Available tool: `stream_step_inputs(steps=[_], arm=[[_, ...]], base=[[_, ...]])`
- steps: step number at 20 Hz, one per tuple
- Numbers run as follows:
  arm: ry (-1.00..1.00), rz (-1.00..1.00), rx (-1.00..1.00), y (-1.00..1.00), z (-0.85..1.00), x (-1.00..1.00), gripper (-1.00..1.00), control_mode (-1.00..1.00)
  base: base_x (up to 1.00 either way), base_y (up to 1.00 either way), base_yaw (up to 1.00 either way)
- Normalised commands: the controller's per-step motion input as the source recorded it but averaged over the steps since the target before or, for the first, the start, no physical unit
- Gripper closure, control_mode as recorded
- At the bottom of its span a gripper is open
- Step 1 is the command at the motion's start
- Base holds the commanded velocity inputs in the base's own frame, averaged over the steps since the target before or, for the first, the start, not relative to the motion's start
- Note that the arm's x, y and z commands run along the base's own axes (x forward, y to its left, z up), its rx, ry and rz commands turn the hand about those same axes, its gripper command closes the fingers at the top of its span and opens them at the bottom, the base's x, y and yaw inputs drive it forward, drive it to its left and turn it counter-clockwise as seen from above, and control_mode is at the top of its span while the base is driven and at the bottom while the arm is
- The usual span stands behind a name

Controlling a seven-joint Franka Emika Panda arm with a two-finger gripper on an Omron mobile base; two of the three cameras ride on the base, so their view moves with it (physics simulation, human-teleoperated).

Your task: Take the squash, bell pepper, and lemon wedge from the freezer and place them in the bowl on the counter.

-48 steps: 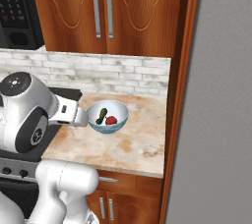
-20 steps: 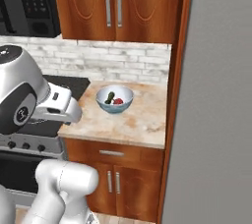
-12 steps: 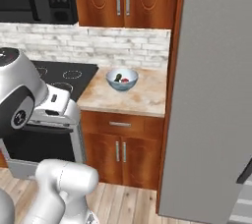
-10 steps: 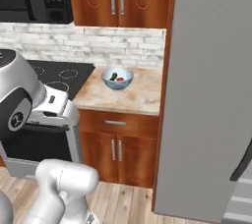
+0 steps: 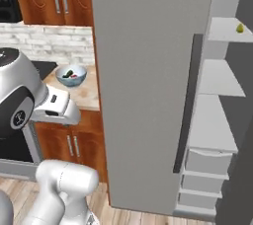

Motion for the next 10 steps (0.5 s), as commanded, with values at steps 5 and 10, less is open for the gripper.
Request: stream_step_inputs(steps=[5, 10], arm=[[0.00, 0.00, 0.00, 0.00, 0.00, 0.00, -1.00, 1.00], [0.00, 0.00, 0.00, 0.00, 0.00, 0.00, -1.00, 1.00]], base=[[0.14, -0.89, 0.00], [0.41, -0.60, 0.01]])
